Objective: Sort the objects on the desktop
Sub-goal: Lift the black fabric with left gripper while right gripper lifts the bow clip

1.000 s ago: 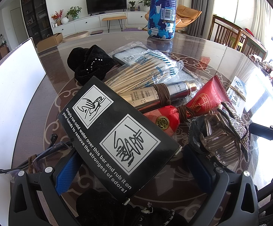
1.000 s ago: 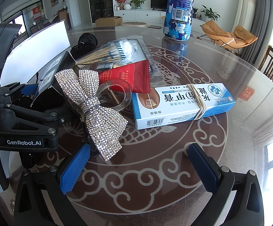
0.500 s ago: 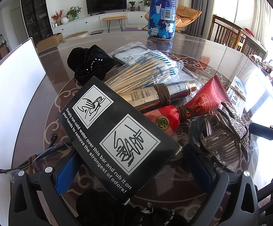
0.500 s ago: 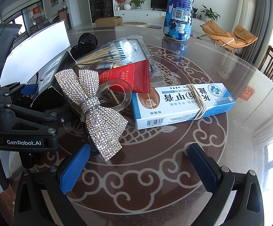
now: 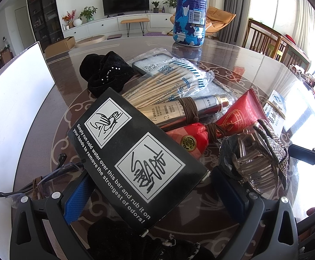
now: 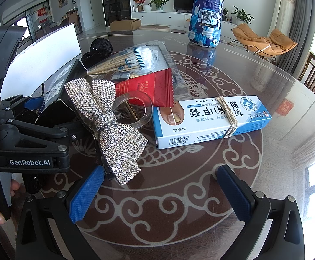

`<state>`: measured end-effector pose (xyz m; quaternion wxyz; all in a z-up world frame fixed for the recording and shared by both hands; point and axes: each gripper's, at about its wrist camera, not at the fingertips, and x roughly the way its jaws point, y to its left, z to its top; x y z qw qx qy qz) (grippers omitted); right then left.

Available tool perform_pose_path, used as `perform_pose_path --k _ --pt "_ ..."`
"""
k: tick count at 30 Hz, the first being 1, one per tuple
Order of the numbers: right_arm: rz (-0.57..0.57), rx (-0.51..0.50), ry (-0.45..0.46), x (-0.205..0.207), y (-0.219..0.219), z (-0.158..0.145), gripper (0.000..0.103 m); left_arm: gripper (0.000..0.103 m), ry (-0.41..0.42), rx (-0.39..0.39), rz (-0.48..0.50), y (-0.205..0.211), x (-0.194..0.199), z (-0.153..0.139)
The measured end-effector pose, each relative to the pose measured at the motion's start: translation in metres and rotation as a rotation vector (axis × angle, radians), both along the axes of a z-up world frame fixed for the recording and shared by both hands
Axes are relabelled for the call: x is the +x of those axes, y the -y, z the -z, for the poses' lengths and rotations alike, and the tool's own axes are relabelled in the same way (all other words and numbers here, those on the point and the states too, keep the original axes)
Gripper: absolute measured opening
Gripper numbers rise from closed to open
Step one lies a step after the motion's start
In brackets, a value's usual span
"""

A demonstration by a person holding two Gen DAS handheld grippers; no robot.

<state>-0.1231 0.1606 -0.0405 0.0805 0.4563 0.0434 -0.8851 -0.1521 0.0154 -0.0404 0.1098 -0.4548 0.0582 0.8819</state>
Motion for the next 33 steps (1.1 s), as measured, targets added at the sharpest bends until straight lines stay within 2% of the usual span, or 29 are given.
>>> perform_pose_path --k 2,4,8,10,12,14,16,20,23,25,26,27,28,29,30,31,33 --pt "-0.003 0.0 0.002 0.0 0.0 0.0 0.103 0.103 0.042 -0.012 -0.013 0.001 0.007 -0.001" --pt "-0.041 0.002 0.011 0.006 -0.003 0.0 0.103 0.103 0.078 -0.021 0.03 0.004 0.021 -0.002" --pt "-0.111 0.006 0.05 0.023 -0.01 -0.002 0.103 0.103 0.084 -0.026 0.113 0.02 0.061 -0.002" --pt "-0.147 -0.025 0.066 0.025 -0.012 -0.007 0.103 0.103 0.097 -0.031 0.144 0.029 0.075 -0.002" --pt "-0.164 -0.039 0.056 0.021 -0.012 -0.016 0.103 0.103 0.128 -0.041 0.137 0.036 0.079 -0.003" --pt "-0.173 -0.046 0.055 0.016 -0.01 -0.02 0.103 0.103 0.168 -0.042 0.087 0.042 0.074 -0.004" --pt "-0.23 -0.088 0.07 0.001 0.002 -0.032 0.101 0.103 0.2 -0.009 0.058 0.043 0.066 -0.006" --pt "-0.329 -0.045 0.059 -0.013 0.029 -0.039 0.083 0.103 0.163 0.044 0.031 0.043 0.063 -0.02" --pt "-0.368 0.003 0.04 -0.019 0.046 -0.04 0.08 0.103 0.147 0.055 0.01 0.039 0.056 -0.023" --pt "-0.371 0.017 0.032 -0.02 0.048 -0.039 0.062 0.103 0.138 0.053 0.01 0.037 0.054 -0.022" --pt "-0.377 0.01 0.041 -0.022 0.049 -0.038 0.046 0.099 0.126 0.054 0.014 0.037 0.055 -0.022" --pt "-0.383 -0.018 0.066 -0.023 0.048 -0.037 0.036 0.091 0.113 0.051 0.022 0.038 0.057 -0.022" --pt "-0.382 -0.034 0.082 -0.022 0.047 -0.035 0.026 0.088 0.101 0.044 0.035 0.04 0.059 -0.022" --pt "-0.382 -0.041 0.088 -0.019 0.045 -0.034 0.025 0.077 0.096 0.044 0.054 0.042 0.063 -0.022" --pt "-0.381 -0.039 0.096 -0.014 0.043 -0.032 0.024 0.073 0.099 0.05 0.074 0.044 0.067 -0.023" --pt "-0.378 -0.046 0.111 -0.007 0.041 -0.031 0.024 0.071 0.101 0.056 0.095 0.048 0.072 -0.025" --pt "-0.367 -0.123 0.159 0.011 0.032 -0.03 0.024 0.071 0.107 0.058 0.137 0.055 0.085 -0.027"
